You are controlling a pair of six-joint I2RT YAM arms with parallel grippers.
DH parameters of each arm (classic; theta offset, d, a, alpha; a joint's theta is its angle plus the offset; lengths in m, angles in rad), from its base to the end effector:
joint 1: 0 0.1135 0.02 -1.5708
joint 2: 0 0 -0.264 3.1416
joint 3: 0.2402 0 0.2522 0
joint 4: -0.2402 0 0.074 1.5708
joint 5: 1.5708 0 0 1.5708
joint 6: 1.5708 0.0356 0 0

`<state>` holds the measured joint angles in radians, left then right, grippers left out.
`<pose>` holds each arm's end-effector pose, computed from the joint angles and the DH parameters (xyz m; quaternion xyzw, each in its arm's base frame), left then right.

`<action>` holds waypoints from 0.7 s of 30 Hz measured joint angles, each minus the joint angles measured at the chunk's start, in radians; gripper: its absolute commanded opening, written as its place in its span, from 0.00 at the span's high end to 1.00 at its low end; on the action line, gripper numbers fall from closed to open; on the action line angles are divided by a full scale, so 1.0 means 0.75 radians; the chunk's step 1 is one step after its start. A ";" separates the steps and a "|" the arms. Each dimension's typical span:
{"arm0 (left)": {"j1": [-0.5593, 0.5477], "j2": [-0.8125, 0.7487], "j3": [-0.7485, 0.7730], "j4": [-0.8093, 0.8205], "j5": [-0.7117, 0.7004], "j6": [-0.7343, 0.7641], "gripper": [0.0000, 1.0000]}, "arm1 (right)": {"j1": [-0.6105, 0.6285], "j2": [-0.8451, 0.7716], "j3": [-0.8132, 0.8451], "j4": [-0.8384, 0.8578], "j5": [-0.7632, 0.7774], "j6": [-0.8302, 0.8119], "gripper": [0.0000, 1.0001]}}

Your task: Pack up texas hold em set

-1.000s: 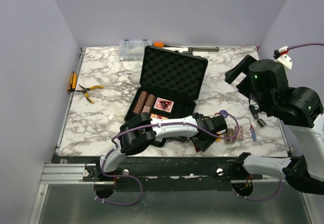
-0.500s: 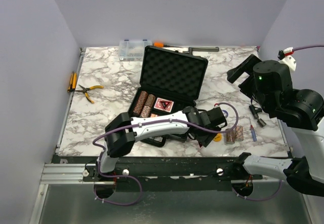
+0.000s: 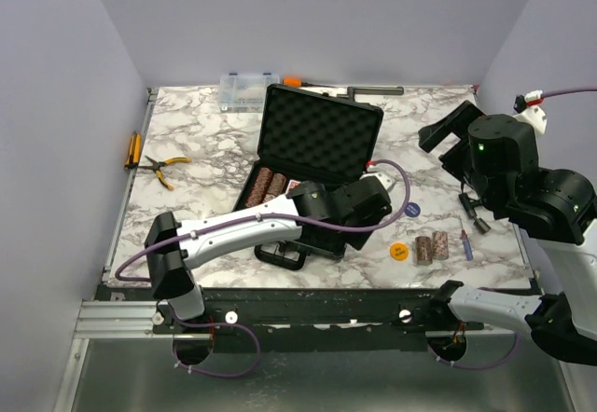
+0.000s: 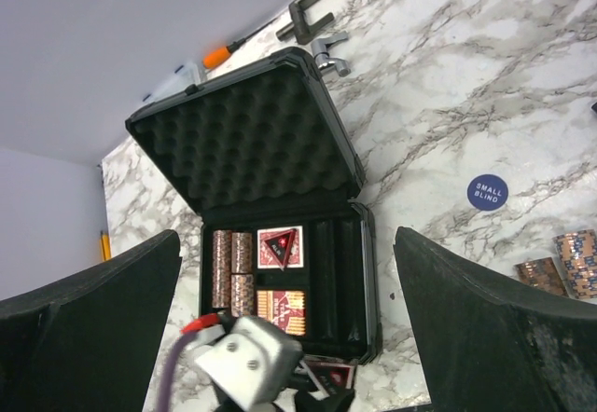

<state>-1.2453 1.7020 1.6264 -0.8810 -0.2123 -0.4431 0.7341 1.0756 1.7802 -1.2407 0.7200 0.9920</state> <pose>0.1242 -0.3444 0.3276 0.3406 0.8851 -0.1576 0.2752 0.1115 0.0690 0.4987 0.2774 0.7843 0.1527 0.5336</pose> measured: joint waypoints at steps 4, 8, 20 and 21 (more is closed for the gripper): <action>0.056 -0.093 -0.077 -0.013 -0.067 0.001 1.00 | 0.000 -0.004 -0.043 0.026 -0.002 0.004 0.00; 0.151 -0.140 -0.124 -0.047 -0.095 -0.030 1.00 | 0.000 -0.005 -0.081 0.051 -0.007 0.007 0.00; 0.424 -0.152 -0.229 -0.108 -0.097 -0.212 1.00 | 0.000 -0.007 -0.128 0.077 -0.041 0.038 0.00; 0.435 -0.152 -0.230 -0.117 -0.095 -0.226 1.00 | 0.000 -0.007 -0.129 0.077 -0.043 0.040 0.00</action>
<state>-0.9192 1.5883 1.4540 -0.9688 -0.2836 -0.6125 0.7341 1.0702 1.6833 -1.1831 0.6880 1.0218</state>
